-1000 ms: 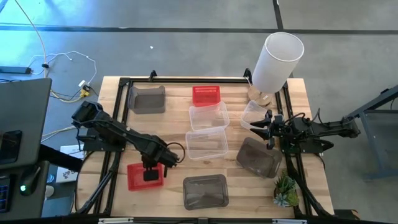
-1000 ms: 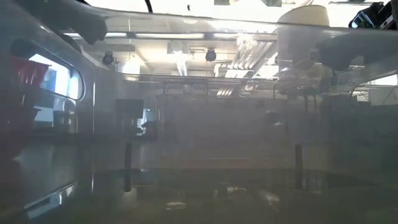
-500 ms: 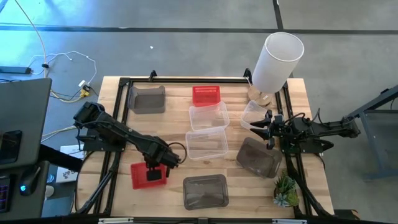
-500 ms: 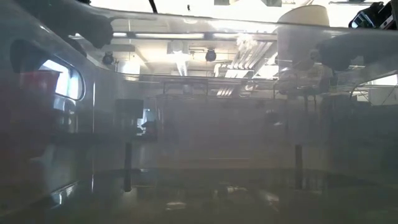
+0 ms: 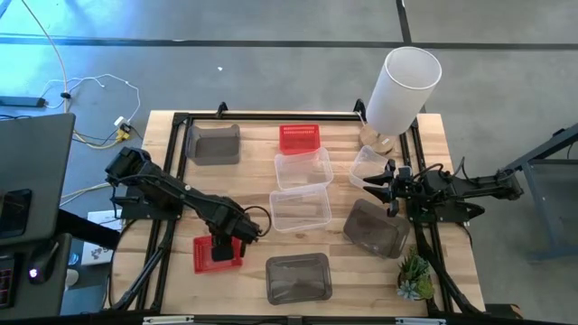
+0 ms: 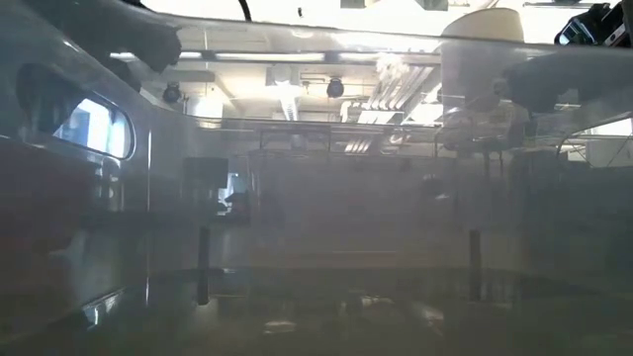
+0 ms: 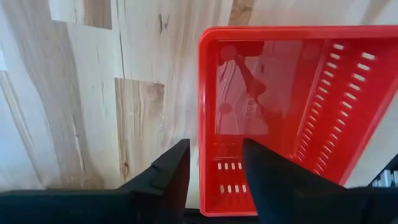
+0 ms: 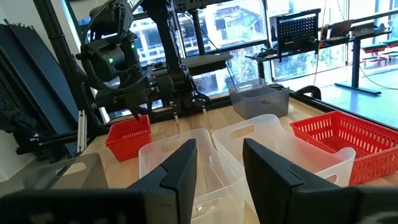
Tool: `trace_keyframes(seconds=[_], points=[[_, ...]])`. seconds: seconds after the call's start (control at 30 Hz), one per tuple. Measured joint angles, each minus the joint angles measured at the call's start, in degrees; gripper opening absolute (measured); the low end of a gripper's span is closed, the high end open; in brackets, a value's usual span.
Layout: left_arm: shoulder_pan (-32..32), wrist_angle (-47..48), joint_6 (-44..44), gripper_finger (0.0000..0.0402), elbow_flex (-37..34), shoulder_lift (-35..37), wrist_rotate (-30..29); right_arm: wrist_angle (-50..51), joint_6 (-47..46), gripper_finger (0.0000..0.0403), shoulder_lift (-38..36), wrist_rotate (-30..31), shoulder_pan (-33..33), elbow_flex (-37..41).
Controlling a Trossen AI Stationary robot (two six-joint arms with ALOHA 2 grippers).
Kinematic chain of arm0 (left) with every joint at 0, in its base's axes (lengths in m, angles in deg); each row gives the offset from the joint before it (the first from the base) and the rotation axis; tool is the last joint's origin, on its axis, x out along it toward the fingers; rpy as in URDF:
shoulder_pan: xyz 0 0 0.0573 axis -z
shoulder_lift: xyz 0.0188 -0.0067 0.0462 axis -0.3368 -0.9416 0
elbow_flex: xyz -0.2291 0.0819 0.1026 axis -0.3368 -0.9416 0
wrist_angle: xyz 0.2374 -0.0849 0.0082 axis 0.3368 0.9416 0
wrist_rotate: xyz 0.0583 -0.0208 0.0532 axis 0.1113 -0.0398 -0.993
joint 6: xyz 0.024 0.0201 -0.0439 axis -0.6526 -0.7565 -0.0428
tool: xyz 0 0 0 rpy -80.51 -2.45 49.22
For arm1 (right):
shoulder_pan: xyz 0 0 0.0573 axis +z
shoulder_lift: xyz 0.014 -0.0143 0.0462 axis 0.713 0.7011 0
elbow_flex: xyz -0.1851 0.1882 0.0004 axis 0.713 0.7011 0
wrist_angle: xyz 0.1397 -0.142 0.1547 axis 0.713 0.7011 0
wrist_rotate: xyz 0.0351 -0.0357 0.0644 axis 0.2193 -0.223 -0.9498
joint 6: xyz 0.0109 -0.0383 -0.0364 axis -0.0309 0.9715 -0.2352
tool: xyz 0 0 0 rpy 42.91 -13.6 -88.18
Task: Stack baskets by color
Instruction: Stack the center red bin on the bottom red bin, then stack the top right transparent bin on the top transparent bin
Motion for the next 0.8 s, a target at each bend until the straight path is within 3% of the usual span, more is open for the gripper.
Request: trace_keyframes(seconds=[0.2, 0.8], points=[[0.0, 1.4, -1.4, 0.0142, 0.0, 2.0, -0.9, 0.0, 0.0, 0.0119, 0.0, 0.0, 0.0, 0.0], [-4.8, -2.3, -3.5, 0.0136, -0.1, 20.7, -19.8, -0.3, -0.1, 0.0119, 1.4, 0.0, 0.0, 0.0]])
